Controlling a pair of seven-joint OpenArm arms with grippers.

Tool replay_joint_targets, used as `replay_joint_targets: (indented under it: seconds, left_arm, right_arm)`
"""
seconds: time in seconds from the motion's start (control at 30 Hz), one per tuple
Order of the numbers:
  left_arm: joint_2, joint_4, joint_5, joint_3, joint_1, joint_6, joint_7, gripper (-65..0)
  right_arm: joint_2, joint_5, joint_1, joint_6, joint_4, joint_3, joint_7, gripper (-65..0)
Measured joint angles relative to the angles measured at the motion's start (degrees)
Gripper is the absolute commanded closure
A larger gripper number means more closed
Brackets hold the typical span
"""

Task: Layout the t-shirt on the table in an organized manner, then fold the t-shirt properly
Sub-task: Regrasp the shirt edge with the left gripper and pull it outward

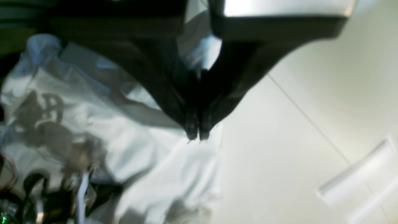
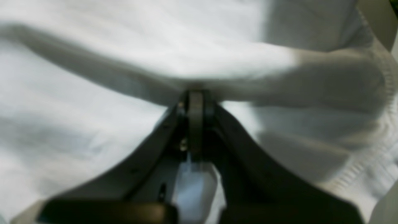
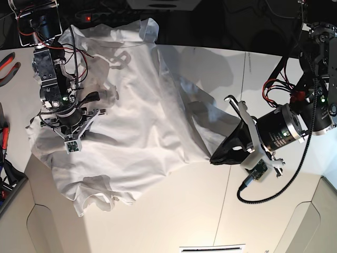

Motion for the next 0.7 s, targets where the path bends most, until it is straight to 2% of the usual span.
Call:
replay_joint_targets:
  seconds: [0.17, 0.3, 0.43, 0.63, 0.7]
  left_arm:
    - [-0.02, 5.90, -0.46, 0.02, -0.02, -3.06, 0.04, 0.0]
    - [-0.66, 7.28, -8.57, 0.00, 0.15, -3.13, 2.56, 0.0]
    - [-4.15, 7.19, -10.29, 0.00, 2.73, -3.26, 6.10, 0.0]
    - [-10.08, 3.21, -10.21, 0.02, 7.39, -3.17, 17.27, 0.0]
    - [-11.45, 0.55, -8.87, 0.02, 8.76, -3.26, 17.29, -2.0]
  right_arm:
    - [0.00, 0.00, 0.00, 0.00, 0.00, 0.00, 0.00, 0.0]
    - [0.00, 0.00, 0.00, 0.00, 0.00, 0.00, -0.02, 0.0]
    - [0.02, 0.00, -0.02, 0.13, 0.00, 0.00, -0.02, 0.0]
    - [0.00, 0.00, -0.02, 0.13, 0.00, 0.00, -0.02, 0.0]
    - [0.00, 0.00, -0.02, 0.13, 0.00, 0.00, -0.02, 0.0]
